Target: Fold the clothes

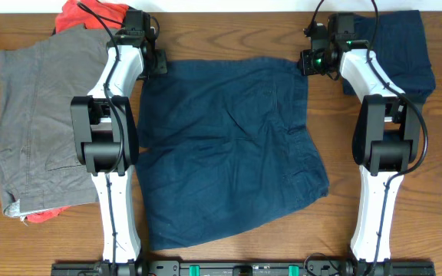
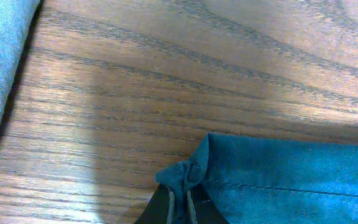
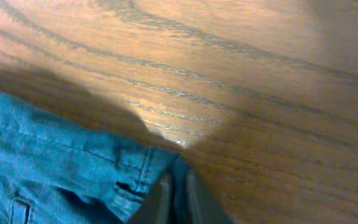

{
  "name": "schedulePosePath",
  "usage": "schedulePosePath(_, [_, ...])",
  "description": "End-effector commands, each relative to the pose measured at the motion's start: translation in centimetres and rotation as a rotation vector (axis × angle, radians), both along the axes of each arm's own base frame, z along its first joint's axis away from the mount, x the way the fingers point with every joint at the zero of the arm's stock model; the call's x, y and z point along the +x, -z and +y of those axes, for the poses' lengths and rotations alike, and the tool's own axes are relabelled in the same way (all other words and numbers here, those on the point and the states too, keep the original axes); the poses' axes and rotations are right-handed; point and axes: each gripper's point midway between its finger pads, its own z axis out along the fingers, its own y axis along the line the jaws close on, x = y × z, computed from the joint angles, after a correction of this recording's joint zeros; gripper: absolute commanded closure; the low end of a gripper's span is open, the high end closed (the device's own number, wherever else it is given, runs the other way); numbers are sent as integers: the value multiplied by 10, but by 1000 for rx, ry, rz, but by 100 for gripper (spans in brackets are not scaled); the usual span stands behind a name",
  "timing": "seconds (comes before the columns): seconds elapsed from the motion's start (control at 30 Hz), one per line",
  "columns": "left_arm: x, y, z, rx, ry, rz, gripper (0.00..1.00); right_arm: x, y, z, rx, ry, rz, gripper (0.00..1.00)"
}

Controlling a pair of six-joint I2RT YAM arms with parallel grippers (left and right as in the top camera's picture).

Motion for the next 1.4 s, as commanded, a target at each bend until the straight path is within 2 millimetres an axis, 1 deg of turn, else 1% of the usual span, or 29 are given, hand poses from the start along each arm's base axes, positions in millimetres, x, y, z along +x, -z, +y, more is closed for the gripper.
schedulePosePath(0.0, [-12, 22, 12, 26, -31, 62, 94, -4, 11, 6, 23, -15, 22, 99])
schedulePosePath(0.07, [-11, 22, 12, 27, -31, 58, 95, 3, 7, 5, 21, -13, -8, 99])
schedulePosePath(0.13, [-8, 17, 13, 26, -33, 48, 94, 11, -3, 4, 22, -11, -47, 99])
schedulePosePath(0.23, [-2, 1, 15, 26, -38, 22, 94, 25, -29, 0, 27, -5, -102, 99])
schedulePosePath(0.33, [3, -27, 18, 24, -43, -26, 94, 36, -58, -3, 40, -4, -136, 99])
schedulePosePath(0.4, [5, -52, 20, 24, -46, -68, 94, 38, -77, -6, 46, -2, -143, 99])
schedulePosePath(0.47, [6, -74, 21, 23, -48, -104, 94, 38, -94, -10, 46, 4, -139, 99])
schedulePosePath(0.6, [3, -126, 21, 21, -49, -186, 94, 34, -122, -18, 51, 14, -127, 99])
schedulePosePath(0.73, [-7, -174, 16, -2, -36, -250, 94, 22, -151, -22, 91, -15, -109, 99])
schedulePosePath(0.77, [-11, -183, 14, -11, -31, -258, 94, 18, -157, -24, 98, -13, -99, 99])
schedulePosePath(0.87, [-31, -209, 8, -40, -13, -257, 94, 6, -171, -31, 106, -10, -69, 99])
schedulePosePath(0.97, [-59, -223, 0, -66, 4, -204, 94, -12, -182, -38, 107, -14, -24, 99])
schedulePosePath(1.03, [-79, -225, -3, -66, 10, -151, 94, -25, -187, -43, 103, -16, 15, 99])
schedulePosePath(1.13, [-112, -221, -12, -66, 28, -41, 94, -47, -189, -48, 102, -18, 86, 99])
schedulePosePath(1.23, [-139, -213, -22, -63, 48, 67, 94, -63, -189, -51, 101, -24, 142, 99])
schedulePosePath(1.3, [-150, -209, -26, -61, 59, 112, 94, -67, -190, -52, 102, -23, 154, 99])
schedulePosePath(1.37, [-147, -210, -27, -49, 62, 100, 94, -63, -194, -52, 99, -24, 130, 99])
